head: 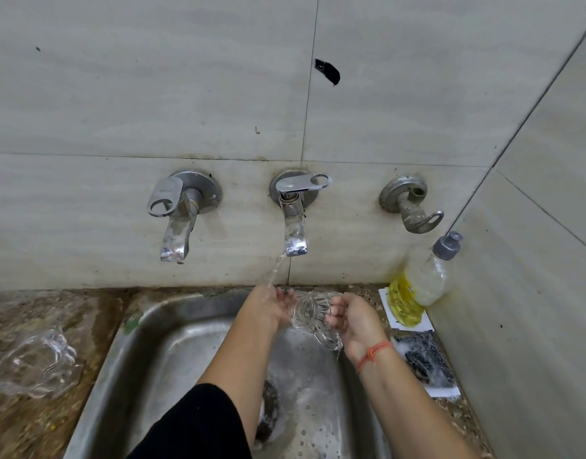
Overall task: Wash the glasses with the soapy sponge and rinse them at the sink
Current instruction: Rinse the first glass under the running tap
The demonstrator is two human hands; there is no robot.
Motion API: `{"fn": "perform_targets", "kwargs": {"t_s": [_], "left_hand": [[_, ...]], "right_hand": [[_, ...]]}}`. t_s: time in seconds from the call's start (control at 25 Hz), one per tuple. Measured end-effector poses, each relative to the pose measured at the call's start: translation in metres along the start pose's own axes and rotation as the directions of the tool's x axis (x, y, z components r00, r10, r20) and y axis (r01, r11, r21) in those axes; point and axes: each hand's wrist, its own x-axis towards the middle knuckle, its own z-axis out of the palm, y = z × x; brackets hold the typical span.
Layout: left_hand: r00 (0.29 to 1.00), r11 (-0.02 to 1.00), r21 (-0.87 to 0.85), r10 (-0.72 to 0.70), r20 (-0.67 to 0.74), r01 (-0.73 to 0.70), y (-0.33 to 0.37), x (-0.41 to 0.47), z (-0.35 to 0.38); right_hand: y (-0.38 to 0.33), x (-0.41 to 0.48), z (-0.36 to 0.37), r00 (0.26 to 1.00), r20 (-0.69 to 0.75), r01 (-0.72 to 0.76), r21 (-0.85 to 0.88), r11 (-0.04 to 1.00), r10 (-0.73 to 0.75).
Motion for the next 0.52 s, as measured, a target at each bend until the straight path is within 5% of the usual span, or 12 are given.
{"fn": "perform_targets", "kwargs": {"t_s": [0.12, 0.36, 0.52], "left_hand": [[0.984, 0.990, 0.102, -0.111, 0.140, 0.097, 0.000, -0.012, -0.007], [0.918, 0.982, 0.012, 0.173, 0.358, -0.189, 0.001, -0.012, -0.041], [0.848, 0.965, 0.071, 0.183, 0.498, -0.251, 0.006, -0.018, -0.064]], "right_hand": [[0.005, 0.001, 0.012, 0.999, -0.005, -0.049, 0.025, 0.998, 0.049], [0.007, -0.017, 0.038, 0.966, 0.232, -0.135, 0.075, 0.988, 0.115], [0.007, -0.028, 0.052, 0.961, 0.272, -0.041, -0.007, 0.999, 0.041]]}}
